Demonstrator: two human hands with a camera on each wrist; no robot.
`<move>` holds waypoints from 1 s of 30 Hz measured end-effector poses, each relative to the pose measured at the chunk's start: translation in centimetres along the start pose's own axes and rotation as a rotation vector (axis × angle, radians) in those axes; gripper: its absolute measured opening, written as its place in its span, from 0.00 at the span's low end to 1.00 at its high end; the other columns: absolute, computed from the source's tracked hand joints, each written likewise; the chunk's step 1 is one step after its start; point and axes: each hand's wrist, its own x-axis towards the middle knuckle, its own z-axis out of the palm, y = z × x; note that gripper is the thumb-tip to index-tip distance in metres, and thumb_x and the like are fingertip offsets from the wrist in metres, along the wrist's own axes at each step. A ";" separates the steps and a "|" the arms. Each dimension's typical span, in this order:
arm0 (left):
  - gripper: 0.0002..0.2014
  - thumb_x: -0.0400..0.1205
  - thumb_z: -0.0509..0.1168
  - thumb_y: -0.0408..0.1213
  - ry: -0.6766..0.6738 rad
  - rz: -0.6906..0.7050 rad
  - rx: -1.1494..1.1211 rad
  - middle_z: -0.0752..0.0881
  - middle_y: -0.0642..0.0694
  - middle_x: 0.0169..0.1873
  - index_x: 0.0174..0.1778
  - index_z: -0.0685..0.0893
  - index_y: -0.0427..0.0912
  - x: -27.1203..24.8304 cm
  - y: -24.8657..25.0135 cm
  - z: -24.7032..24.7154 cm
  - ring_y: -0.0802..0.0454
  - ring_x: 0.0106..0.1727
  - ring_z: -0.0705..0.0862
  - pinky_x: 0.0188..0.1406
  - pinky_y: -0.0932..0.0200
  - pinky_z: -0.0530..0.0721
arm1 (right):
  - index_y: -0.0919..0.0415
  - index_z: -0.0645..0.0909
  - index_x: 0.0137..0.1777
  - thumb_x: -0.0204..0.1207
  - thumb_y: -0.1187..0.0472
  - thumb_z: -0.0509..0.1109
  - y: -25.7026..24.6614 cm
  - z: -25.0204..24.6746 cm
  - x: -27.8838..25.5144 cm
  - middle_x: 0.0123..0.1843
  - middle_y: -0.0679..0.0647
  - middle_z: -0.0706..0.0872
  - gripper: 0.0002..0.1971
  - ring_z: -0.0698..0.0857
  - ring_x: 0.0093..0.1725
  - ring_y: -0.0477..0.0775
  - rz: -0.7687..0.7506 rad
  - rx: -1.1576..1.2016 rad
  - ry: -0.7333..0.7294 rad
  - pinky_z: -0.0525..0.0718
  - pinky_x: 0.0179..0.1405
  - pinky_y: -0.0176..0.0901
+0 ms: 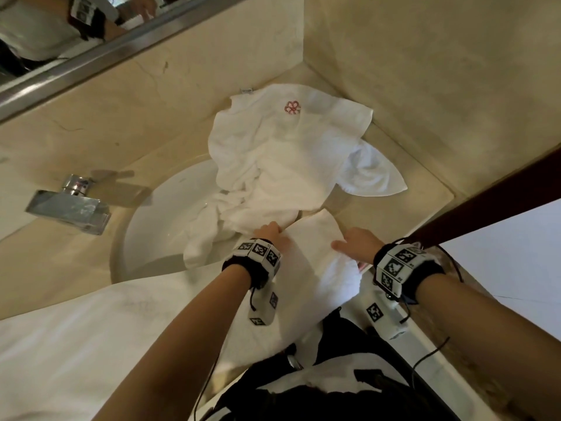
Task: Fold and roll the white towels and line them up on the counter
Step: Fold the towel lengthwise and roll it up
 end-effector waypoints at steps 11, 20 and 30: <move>0.12 0.80 0.58 0.34 0.241 0.010 -0.114 0.87 0.48 0.52 0.46 0.86 0.50 0.3 -1.7 -2.5 0.46 0.53 0.85 0.53 0.55 0.83 | 0.63 0.74 0.35 0.81 0.39 0.55 -0.3 -0.9 0.7 0.32 0.57 0.81 0.27 0.82 0.35 0.57 0.091 -0.130 -0.050 0.81 0.39 0.44; 0.09 0.81 0.60 0.33 0.219 0.014 -0.439 0.88 0.40 0.53 0.51 0.85 0.38 -2.3 -7.0 -4.3 0.43 0.53 0.84 0.55 0.55 0.81 | 0.61 0.77 0.61 0.80 0.55 0.58 -5.5 -1.6 -0.1 0.59 0.60 0.84 0.15 0.82 0.53 0.61 -0.029 -0.379 0.269 0.74 0.48 0.45; 0.09 0.80 0.62 0.31 0.662 -0.398 -0.790 0.87 0.35 0.52 0.49 0.86 0.33 -13.1 -25.7 -3.8 0.38 0.57 0.82 0.59 0.49 0.77 | 0.65 0.78 0.45 0.78 0.63 0.58 -19.1 5.0 -0.4 0.44 0.60 0.82 0.08 0.80 0.45 0.59 -0.381 -0.223 0.030 0.81 0.50 0.49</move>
